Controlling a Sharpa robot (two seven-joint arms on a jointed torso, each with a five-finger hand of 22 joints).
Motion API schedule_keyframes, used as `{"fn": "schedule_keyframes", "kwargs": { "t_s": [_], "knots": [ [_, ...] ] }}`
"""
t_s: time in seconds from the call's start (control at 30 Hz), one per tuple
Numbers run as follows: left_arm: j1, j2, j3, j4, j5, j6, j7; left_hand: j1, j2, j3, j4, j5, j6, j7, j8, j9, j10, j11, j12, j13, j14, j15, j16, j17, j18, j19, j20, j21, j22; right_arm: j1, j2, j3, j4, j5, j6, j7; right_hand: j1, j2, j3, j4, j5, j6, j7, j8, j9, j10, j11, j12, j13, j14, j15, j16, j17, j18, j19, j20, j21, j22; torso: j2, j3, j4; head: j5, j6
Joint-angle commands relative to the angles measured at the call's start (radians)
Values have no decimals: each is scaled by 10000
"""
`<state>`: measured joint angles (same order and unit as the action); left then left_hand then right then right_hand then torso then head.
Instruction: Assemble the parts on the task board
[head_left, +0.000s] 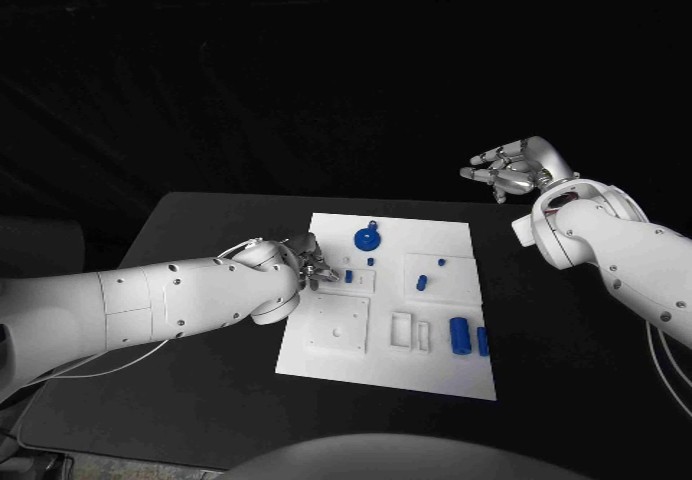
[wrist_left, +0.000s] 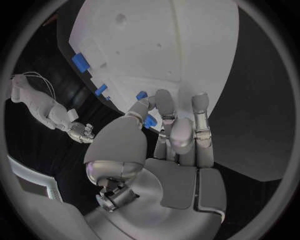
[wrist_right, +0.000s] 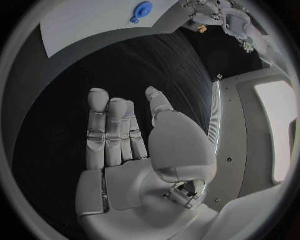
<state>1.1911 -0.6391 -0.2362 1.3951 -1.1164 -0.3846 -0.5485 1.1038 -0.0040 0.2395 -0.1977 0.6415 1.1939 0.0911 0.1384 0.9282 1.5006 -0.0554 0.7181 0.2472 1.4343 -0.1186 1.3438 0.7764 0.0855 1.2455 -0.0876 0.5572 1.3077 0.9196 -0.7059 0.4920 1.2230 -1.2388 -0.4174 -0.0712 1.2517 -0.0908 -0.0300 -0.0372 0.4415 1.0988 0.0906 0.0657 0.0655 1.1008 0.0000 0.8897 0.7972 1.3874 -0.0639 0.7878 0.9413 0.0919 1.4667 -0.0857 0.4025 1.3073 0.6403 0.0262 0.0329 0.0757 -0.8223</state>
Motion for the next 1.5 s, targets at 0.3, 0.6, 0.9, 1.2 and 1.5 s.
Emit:
{"fn": "schedule_keyframes", "kwargs": {
  "t_s": [0.3,0.6,0.9,1.2,1.5],
  "knots": [
    [-40,195,-47,-89,135,352,131,150,-42,329,78,-223,1456,-1360,-130,98,147,-340,-37,-76,-4,-55,-86,-145,97,28,95,-75,69,-4,12,4,-6,0,141,98,-89,-2,-18,76,59,7,-1,-35,-14,-20,-29,33,-10,-22,-28,43,-13,116,193,5,-64,422,5,-1,-1,-27,21],
    [97,270,-44,-155,144,936,76,264,-1,303,169,-564,1403,-1342,-169,77,146,-329,-82,-100,-20,-46,-147,-249,67,14,77,-122,59,-4,29,4,-23,9,175,90,-89,-2,-18,76,59,7,-1,-35,-14,-20,-29,33,-10,-22,-28,43,-13,116,193,5,-64,422,3,7,5,-25,28],
    [150,318,-42,-190,306,1754,-8,337,10,278,182,-665,1378,-1333,-171,70,147,-322,-124,-116,-24,-35,-190,-294,6,-3,34,-164,54,-4,45,4,-38,10,231,83,-89,-2,-18,76,59,7,-1,-35,-14,-20,-29,33,-10,-22,-28,43,-13,116,193,5,-64,422,3,4,-2,-31,1],
    [273,258,-36,-205,569,1998,2,359,84,260,217,-798,1306,-1319,-166,81,147,-319,-149,-121,-32,-37,-229,-339,-51,-1,-14,-194,54,-12,52,4,-55,10,252,85,-89,-2,-18,76,59,7,-1,-35,-14,-20,-29,33,-10,-22,-28,43,-13,116,193,5,-64,422,0,2,12,-29,15],
    [735,199,-29,-394,1061,2308,48,453,235,170,306,-1360,1166,-1300,-116,128,147,-311,-184,-122,-39,-43,-283,-385,-106,10,-59,-263,38,-25,91,3,-79,10,261,90,-67,-10,-25,101,67,-2,2,-34,-13,-29,-27,35,-10,-27,-26,43,-14,116,191,6,-82,420,1,-1,-1,-1,37]
  ]
}}
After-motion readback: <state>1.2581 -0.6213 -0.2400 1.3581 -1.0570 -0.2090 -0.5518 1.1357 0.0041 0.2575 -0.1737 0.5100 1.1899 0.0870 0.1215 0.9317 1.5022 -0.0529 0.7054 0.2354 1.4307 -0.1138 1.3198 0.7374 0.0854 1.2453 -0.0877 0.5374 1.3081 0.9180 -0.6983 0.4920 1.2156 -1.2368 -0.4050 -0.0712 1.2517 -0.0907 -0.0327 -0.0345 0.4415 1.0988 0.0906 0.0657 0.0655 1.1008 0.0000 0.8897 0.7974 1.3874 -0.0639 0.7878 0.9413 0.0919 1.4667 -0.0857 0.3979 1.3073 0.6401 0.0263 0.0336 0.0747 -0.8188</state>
